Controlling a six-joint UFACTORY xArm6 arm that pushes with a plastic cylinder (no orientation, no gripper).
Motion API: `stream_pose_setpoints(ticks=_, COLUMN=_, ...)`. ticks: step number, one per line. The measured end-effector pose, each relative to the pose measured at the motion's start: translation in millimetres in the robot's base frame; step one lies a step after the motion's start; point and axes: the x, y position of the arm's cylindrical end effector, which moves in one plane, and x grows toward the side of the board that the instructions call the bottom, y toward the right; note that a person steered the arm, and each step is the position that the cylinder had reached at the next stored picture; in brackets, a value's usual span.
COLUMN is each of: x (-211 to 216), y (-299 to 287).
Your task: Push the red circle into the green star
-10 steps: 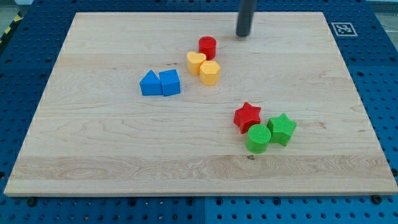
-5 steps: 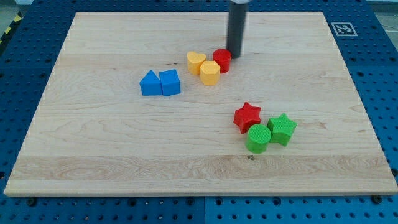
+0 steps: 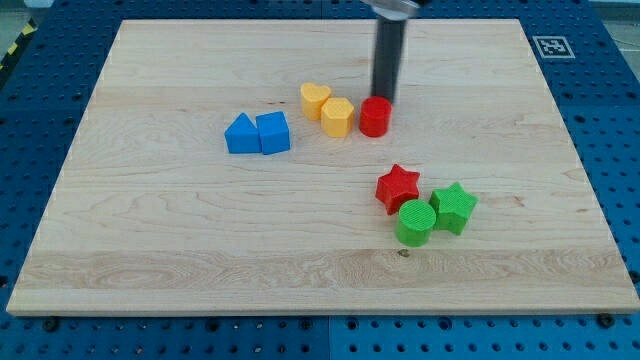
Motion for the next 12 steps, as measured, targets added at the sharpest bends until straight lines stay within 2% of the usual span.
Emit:
stream_pose_setpoints(ticks=1, x=43.0, y=37.9)
stream_pose_setpoints(ticks=2, x=47.4, y=39.1)
stream_pose_setpoints(ticks=3, x=-3.8, y=28.6)
stream_pose_setpoints(ticks=4, x=-28.8, y=-12.4)
stream_pose_setpoints(ticks=5, x=-21.0, y=-33.2)
stream_pose_setpoints(ticks=7, x=40.8, y=-20.8)
stream_pose_setpoints(ticks=8, x=50.5, y=-20.0)
stream_pose_setpoints(ticks=9, x=33.6, y=-39.2)
stream_pose_setpoints(ticks=11, x=55.7, y=-63.6)
stream_pose_setpoints(ticks=12, x=64.7, y=-56.3)
